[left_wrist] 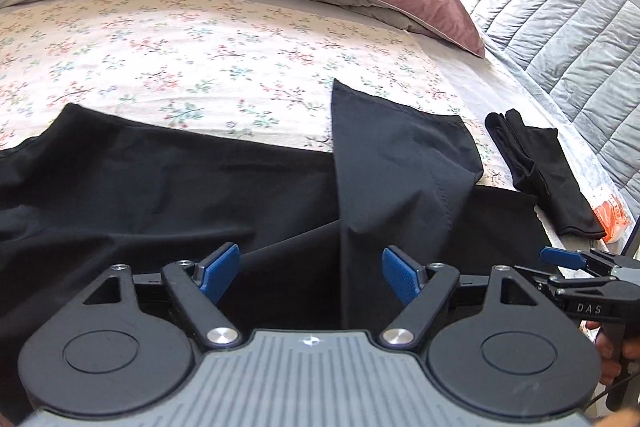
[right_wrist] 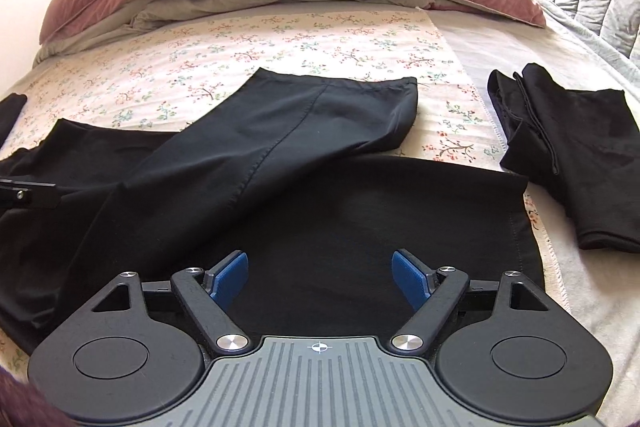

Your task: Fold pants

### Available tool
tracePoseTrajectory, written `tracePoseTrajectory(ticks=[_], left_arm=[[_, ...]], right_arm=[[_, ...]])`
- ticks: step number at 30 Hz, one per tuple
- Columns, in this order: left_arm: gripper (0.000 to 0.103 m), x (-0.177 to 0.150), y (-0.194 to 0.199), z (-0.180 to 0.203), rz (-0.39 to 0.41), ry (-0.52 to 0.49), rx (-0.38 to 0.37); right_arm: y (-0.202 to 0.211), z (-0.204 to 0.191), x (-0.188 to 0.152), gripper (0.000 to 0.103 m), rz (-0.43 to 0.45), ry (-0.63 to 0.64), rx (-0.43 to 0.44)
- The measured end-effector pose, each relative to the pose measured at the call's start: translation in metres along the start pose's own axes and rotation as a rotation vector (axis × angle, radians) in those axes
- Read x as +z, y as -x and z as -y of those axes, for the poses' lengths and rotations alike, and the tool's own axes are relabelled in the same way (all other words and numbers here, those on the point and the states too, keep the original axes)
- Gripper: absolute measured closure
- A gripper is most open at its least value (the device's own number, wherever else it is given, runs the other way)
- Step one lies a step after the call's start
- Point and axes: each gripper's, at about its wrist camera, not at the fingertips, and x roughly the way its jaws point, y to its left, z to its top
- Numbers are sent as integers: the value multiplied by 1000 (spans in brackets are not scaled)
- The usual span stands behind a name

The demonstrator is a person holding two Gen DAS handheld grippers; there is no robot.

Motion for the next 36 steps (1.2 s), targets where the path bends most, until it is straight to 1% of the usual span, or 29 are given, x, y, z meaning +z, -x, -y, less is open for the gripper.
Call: tracePoseTrajectory(ticks=[3,6,8,12,15,18,19,20,21,22,23,26,28,30,33,36], left_arm=[[14,5,-21,17,10,-26,-10],[14,12,-41,27,8,-46,-10],[14,16,-52,30,1,-44,-12],[16,26,-76,34,-14,-28,-23],[23,34,-90,35,8,0,-15],[32,41,-99,33,34,46,-41],[42,43,-101,34,38,50,-51],[56,45,-103,35,41,54,-60],[65,47,-105,36,39,57,-68],[84,48,-108,39,35,58,-72],[92,48,-107,41,40,56,-79],[94,47,-94,54,103,31,-125],[94,45,-82,68,140,-3,-179],[94,43,-70,86,160,-42,-238],[94,35,-56,116,168,-124,-329],[94,20,-49,144,136,-203,-403]], right_arm=[[-3,15,-4,19,-8,-26,2],[-2,25,-5,19,-4,-17,-29],[1,30,-5,19,11,-5,-51],[6,37,0,16,35,-20,-59],[3,40,4,16,34,-30,-49],[-1,41,7,16,26,-25,-40],[-2,41,8,16,24,-24,-41],[-4,43,8,16,21,-24,-42],[-5,44,9,16,19,-27,-41],[-6,46,10,16,16,-30,-40],[-7,48,10,16,13,-35,-40],[-11,56,13,16,6,-57,-39],[-11,63,14,16,10,-78,-37],[-8,71,16,16,20,-102,-30],[-1,81,17,16,44,-141,-28],[7,89,16,16,64,-156,-31]])
